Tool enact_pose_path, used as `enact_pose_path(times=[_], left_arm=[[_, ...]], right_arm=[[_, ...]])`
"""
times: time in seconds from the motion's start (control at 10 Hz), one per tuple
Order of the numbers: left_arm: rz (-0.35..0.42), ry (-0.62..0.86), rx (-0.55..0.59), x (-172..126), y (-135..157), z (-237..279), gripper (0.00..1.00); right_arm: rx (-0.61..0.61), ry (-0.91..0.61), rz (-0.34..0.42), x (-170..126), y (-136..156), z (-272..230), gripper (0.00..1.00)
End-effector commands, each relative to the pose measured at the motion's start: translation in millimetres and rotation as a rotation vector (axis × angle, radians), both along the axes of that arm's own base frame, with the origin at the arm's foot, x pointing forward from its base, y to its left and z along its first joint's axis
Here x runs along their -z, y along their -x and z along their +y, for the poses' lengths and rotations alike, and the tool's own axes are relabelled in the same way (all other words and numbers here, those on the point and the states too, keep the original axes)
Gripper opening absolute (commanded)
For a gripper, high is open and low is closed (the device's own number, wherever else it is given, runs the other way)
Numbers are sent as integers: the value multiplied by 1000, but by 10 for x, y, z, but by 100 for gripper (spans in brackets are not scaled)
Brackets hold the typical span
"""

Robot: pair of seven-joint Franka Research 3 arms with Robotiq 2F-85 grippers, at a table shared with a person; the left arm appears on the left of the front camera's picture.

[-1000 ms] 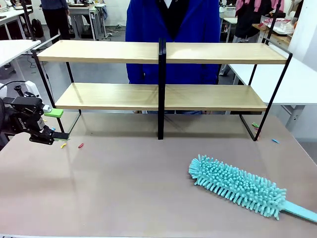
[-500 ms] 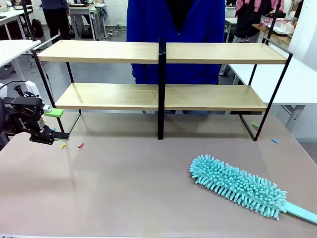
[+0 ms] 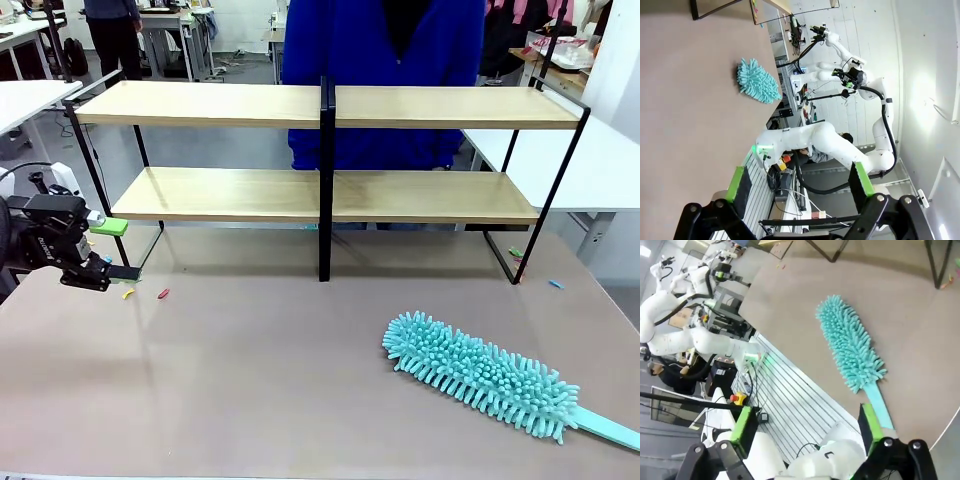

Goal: Clean the shelves.
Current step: Place the Duster on the table.

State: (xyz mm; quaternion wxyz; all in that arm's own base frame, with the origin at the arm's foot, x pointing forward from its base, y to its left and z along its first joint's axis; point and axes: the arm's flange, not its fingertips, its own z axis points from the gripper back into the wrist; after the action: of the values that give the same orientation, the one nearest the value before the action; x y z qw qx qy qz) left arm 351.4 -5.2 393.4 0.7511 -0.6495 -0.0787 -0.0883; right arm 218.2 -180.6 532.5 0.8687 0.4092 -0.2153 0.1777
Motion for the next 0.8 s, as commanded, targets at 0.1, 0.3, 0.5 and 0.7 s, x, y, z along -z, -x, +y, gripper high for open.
enact_pose_path(times=[0.1,0.3,0.5,0.7], left_arm=[[-24,27,-4,-4,23,-28,100],[-24,27,-4,-4,23,-28,100],[-24,27,-4,-4,23,-28,100],[-24,27,-4,-4,23,-28,100]], right_arm=[[9,9,-20,-18,-34,-3,100],[9,9,-20,-18,-34,-3,100],[9,9,-20,-18,-34,-3,100],[9,9,-20,-18,-34,-3,100]])
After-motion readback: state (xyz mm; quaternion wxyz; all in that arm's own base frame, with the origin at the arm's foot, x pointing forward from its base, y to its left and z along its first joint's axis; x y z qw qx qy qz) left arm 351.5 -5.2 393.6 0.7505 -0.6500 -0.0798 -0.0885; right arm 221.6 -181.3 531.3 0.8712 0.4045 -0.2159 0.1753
